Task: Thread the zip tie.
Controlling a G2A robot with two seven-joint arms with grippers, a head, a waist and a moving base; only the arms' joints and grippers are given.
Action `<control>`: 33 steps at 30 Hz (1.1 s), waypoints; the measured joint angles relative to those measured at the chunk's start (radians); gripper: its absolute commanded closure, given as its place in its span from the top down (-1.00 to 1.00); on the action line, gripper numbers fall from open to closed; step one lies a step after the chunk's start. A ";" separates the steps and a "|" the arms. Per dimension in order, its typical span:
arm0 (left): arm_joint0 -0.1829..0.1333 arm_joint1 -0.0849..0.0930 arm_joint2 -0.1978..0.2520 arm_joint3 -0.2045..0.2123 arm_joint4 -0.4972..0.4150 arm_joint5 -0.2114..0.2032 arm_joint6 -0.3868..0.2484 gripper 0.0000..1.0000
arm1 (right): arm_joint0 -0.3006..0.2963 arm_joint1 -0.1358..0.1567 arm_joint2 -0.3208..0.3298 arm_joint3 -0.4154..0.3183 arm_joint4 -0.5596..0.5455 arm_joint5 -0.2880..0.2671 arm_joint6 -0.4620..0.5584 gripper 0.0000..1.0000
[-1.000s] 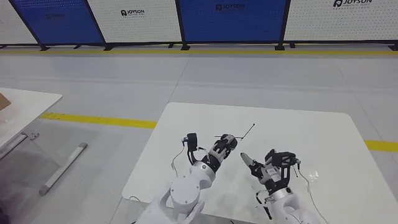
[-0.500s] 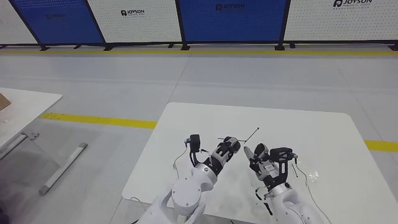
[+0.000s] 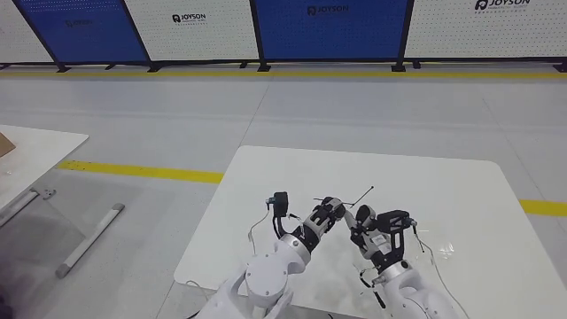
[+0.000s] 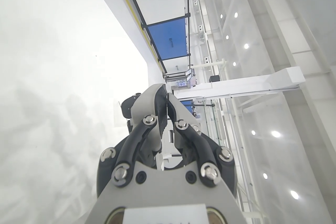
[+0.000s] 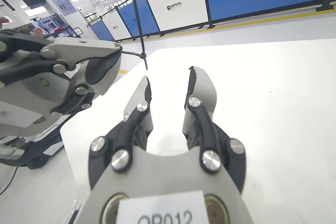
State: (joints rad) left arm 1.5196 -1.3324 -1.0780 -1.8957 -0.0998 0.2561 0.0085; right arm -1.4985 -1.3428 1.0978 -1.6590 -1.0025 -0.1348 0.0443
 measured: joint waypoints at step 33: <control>0.006 0.005 0.018 0.003 0.036 -0.001 -0.006 -1.00 | 0.004 0.000 -0.008 0.002 -0.006 -0.001 -0.014 -1.00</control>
State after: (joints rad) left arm 1.5256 -1.3271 -1.0600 -1.8927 -0.0635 0.2553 0.0026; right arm -1.4945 -1.3427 1.0901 -1.6574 -1.0085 -0.1358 0.0303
